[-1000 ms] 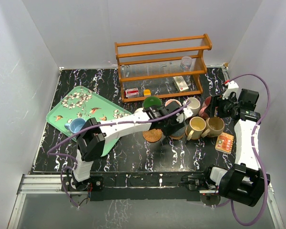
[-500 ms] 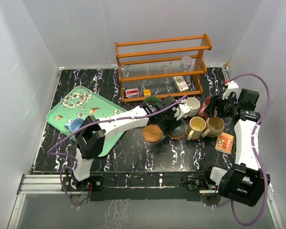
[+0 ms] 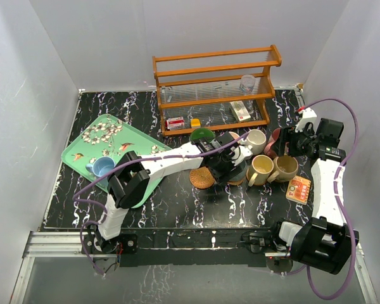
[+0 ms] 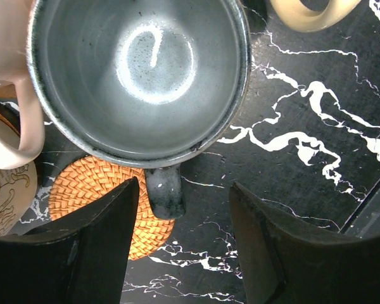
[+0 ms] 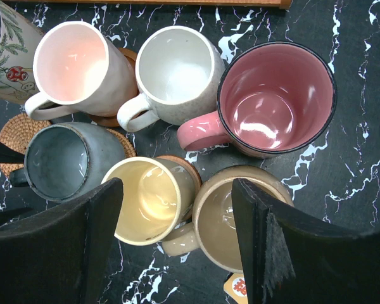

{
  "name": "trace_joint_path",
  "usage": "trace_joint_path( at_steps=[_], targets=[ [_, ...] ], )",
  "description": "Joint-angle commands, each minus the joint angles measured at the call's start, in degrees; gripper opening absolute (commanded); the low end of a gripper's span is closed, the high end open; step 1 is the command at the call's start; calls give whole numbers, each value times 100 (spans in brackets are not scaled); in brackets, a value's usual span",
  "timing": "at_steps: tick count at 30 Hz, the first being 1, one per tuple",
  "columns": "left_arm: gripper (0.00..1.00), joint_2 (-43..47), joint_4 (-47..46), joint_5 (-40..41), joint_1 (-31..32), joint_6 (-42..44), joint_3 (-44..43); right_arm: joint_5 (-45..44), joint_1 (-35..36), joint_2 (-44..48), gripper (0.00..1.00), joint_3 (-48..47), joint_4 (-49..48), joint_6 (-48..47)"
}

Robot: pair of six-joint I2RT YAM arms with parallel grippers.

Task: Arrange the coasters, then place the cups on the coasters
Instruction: Place the cup on the coaster.

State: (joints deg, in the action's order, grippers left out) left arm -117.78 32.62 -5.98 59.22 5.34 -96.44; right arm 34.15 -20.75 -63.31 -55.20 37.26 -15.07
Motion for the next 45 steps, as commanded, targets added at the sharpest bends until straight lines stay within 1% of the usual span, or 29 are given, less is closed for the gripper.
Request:
trace_joint_path(
  at_steps=[1,8,17,22,26,33,38,41,43,45],
  targets=[
    [58,141,145,-355,19,-63,-177,92,-43,133,68,27,-335,-22],
    [58,108,224,-735,24,-128,-273,87,-43,137,68,47,-350,-17],
    [59,172,230,-941,19,-238,-261,100,-50,88,68,45,-359,-22],
    [59,216,237,-948,20,-326,-261,109,-51,83,68,29,-359,-22],
    [59,316,257,-750,20,-291,-229,127,-52,74,68,12,-357,-30],
    [61,714,324,-519,19,50,-129,145,-47,-93,68,-190,-210,-126],
    [63,1199,372,-515,21,406,36,186,-43,-324,68,-577,38,-243],
    [64,1551,419,-347,6,631,130,218,-30,-499,68,-865,194,-315],
    [64,1779,494,-239,-75,772,124,240,-6,-633,68,-1077,304,-374],
    [65,1931,565,-275,-293,843,92,258,30,-742,68,-1258,358,-410]
  ],
)
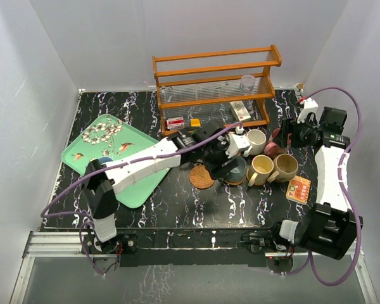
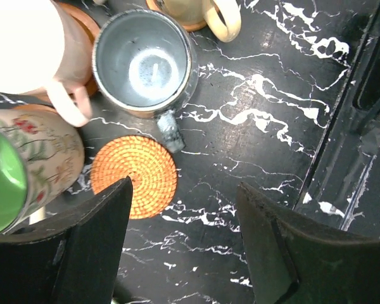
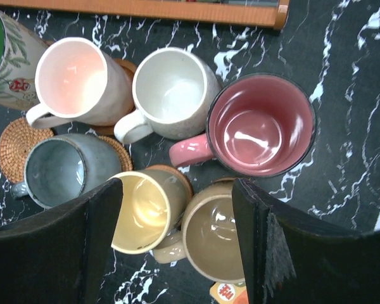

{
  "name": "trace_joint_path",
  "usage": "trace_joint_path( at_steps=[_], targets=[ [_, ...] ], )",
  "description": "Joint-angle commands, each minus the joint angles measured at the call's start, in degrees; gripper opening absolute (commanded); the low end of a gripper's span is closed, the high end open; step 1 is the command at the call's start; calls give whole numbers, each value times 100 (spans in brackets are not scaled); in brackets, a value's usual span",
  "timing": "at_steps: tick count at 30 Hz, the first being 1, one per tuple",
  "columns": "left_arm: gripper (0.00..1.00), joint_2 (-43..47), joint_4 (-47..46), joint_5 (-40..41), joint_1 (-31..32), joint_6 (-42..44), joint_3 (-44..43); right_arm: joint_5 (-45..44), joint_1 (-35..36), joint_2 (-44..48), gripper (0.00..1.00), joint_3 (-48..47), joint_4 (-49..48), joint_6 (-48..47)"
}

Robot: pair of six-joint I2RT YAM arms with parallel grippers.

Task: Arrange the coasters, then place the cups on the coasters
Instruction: Place the cup on the coaster, then pick up the cup from the tray.

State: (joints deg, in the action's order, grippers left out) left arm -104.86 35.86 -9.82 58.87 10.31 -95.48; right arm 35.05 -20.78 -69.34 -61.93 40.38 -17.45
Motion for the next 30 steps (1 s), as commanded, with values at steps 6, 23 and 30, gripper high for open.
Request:
trace_joint_path(
  at_steps=[6,23,30],
  targets=[
    [71,1115,263,-278,-1675,255,33,154,238,-233,68,-858,-60,-232],
    [86,2581,1059,-825,-6096,1561,1578,209,863,-163,68,-662,-355,-214],
    [85,2057,2249,-1635,-7421,3727,1586,263,876,92,69,-483,-432,-228]
  ],
)
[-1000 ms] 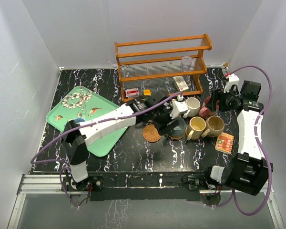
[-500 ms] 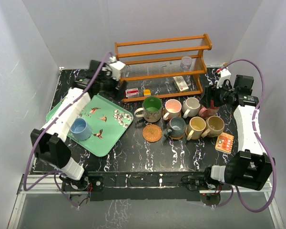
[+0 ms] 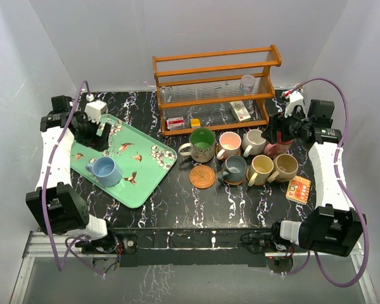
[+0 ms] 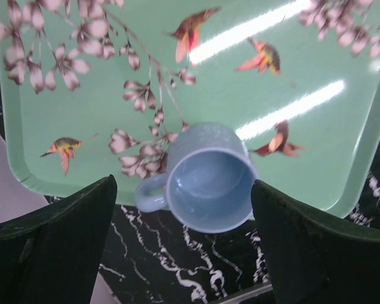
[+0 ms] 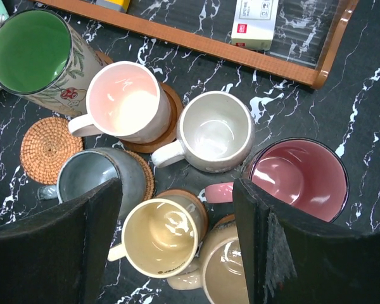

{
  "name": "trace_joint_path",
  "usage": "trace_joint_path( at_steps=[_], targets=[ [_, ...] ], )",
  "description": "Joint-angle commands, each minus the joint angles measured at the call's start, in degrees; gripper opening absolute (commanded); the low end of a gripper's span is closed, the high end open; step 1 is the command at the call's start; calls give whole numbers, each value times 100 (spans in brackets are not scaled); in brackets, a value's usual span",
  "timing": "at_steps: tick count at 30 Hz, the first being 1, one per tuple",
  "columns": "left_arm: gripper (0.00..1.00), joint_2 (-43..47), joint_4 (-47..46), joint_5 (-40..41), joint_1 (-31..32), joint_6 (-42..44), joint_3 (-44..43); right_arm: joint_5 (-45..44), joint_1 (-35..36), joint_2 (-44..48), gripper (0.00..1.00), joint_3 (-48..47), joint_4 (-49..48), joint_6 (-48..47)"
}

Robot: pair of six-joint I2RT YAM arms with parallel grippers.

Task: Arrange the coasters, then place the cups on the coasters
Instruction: Pick up the cup from the tray.

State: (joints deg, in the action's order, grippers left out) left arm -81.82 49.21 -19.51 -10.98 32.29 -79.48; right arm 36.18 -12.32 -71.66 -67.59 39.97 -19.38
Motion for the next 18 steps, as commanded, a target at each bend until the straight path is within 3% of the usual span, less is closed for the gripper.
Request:
trace_joint_path(
  at_steps=[1,10,18],
  targets=[
    [85,-356,1000,-675,-478,1768,-34,158,30,347,69,126,-422,-39],
    [82,-998,578,-653,-519,3478,320,112,36,514,70,279,-431,-118],
    [64,-1473,1135,-893,-519,4639,183,108,36,534,70,308,-437,-112]
  ],
)
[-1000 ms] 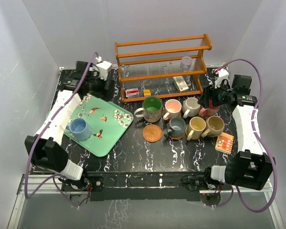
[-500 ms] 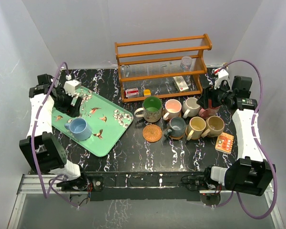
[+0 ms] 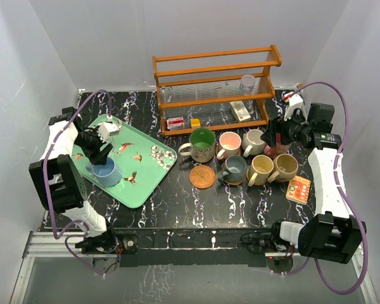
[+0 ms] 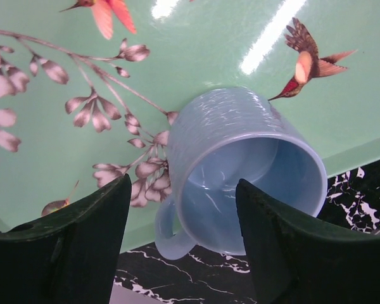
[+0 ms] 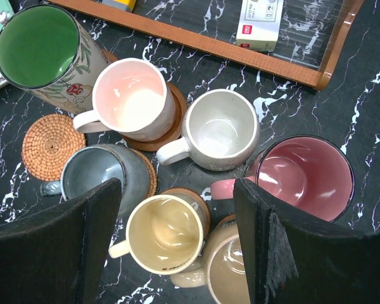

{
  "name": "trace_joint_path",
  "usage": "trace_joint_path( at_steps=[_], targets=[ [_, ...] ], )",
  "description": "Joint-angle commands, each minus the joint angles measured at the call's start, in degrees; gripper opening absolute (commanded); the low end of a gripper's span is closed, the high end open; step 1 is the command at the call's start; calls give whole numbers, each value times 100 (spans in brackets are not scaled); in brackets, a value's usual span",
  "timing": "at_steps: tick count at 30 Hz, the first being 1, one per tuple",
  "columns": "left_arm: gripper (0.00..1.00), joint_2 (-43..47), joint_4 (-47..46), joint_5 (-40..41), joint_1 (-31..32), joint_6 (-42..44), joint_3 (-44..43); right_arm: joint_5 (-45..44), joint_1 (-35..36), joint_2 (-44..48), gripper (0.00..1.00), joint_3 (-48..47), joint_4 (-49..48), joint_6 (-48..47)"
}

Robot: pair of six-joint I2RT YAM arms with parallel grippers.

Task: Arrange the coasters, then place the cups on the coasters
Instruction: Pick up the cup from the tray.

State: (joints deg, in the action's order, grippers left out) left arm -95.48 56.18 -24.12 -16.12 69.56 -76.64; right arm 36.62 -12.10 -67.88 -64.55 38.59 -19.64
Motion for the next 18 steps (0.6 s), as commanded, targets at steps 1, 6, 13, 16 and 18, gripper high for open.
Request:
trace_joint_path(
  at_steps=[1,6,13,16,18],
  targets=[
    [62,-150,450,-466,-5,1006,-83,72,10,150,70,4,-299,-82],
    [51,-276,374,-734,2,1354,-1,73,4,165,70,11,-270,-75],
    [39,-509,305,-835,80,1464,34,88,10,274,70,130,-311,-55],
    [31,-638,440,-866,94,1464,-59,65,14,317,71,110,-296,-58],
    [27,-683,543,-834,117,1480,-83,60,12,311,71,102,-286,-50]
  ],
)
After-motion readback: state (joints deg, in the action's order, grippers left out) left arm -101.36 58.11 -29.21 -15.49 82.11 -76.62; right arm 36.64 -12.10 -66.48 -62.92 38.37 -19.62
